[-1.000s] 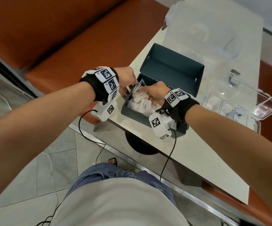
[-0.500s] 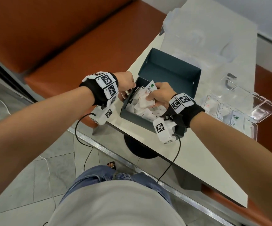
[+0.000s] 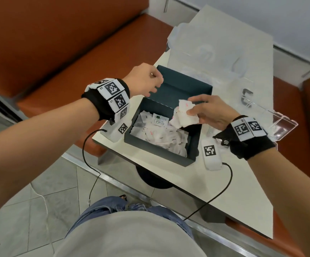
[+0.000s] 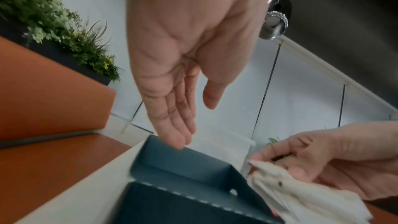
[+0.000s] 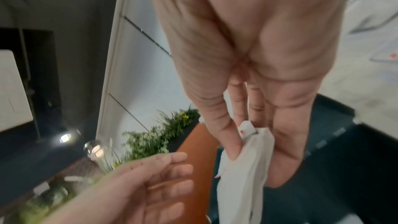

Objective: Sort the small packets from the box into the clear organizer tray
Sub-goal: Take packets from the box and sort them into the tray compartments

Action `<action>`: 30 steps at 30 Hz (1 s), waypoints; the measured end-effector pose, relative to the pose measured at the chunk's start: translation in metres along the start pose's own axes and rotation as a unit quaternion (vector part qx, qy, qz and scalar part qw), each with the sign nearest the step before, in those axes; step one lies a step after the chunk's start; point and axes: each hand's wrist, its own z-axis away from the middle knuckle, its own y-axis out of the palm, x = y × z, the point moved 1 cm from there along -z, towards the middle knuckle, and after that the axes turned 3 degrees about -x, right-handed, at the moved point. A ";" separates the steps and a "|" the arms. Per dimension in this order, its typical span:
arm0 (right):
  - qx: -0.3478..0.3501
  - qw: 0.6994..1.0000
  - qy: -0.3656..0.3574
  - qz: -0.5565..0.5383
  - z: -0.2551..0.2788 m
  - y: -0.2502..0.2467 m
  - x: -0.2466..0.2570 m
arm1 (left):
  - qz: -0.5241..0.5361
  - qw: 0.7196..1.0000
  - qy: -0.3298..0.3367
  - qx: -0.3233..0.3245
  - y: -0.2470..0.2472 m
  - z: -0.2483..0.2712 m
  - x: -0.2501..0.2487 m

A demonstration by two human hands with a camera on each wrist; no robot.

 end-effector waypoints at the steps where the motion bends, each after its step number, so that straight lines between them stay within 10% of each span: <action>1: -0.003 1.000 -0.016 -0.017 0.005 -0.008 0.007 | 0.035 0.999 0.004 -0.001 0.005 -0.001 -0.007; 6: -0.011 0.986 -0.095 -0.138 0.023 -0.039 0.036 | 0.228 0.970 -0.053 0.069 0.041 -0.005 -0.042; 11: -0.035 0.981 -0.132 -0.139 0.030 -0.054 0.039 | 0.429 0.850 -0.087 0.294 0.084 -0.003 -0.067; 15: -0.097 0.981 -0.153 -0.063 0.034 -0.072 0.028 | 0.512 0.780 -0.084 0.350 0.110 0.000 -0.089; 22: -0.117 0.978 -0.164 0.059 0.039 -0.127 0.014 | 0.475 0.817 -0.109 0.310 0.143 0.005 -0.116; 30: -0.160 0.969 -0.133 -0.135 0.039 -0.170 -0.009 | 0.461 0.848 -0.087 0.248 0.171 0.007 -0.125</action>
